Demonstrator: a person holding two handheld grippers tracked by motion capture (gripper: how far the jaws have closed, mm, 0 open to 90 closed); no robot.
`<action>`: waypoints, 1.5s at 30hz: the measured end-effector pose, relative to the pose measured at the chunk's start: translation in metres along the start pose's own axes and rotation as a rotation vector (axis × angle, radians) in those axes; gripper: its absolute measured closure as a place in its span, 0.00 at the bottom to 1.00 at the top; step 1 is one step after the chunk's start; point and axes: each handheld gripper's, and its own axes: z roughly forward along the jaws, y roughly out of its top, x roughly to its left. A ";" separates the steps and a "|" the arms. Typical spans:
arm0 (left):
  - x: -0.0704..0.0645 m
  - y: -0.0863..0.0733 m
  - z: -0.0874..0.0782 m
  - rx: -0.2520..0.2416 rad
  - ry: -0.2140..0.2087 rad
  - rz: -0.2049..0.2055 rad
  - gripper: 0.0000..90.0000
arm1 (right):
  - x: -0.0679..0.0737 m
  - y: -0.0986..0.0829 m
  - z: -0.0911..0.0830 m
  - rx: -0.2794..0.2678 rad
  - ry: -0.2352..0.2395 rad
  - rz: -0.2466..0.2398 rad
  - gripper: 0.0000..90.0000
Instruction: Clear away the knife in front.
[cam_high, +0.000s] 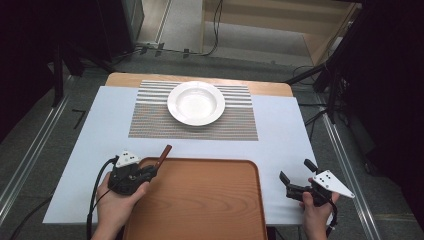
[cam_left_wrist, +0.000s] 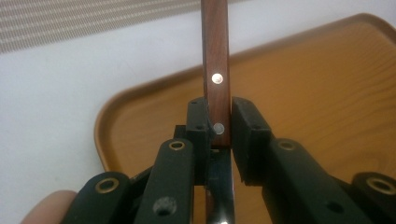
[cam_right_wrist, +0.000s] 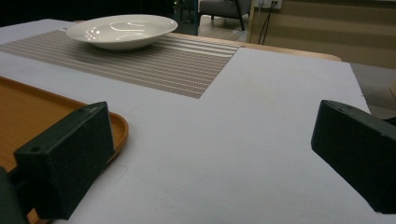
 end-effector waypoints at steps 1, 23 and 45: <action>0.000 -0.001 0.001 0.004 -0.002 -0.001 0.85 | 0.000 0.000 0.000 0.000 0.000 0.000 0.00; -0.003 -0.036 0.008 0.049 0.013 -0.048 0.85 | 0.001 0.000 0.000 0.004 -0.003 -0.001 0.00; -0.010 -0.020 0.019 0.009 -0.083 0.085 0.99 | 0.001 0.000 0.001 0.003 -0.001 -0.003 0.00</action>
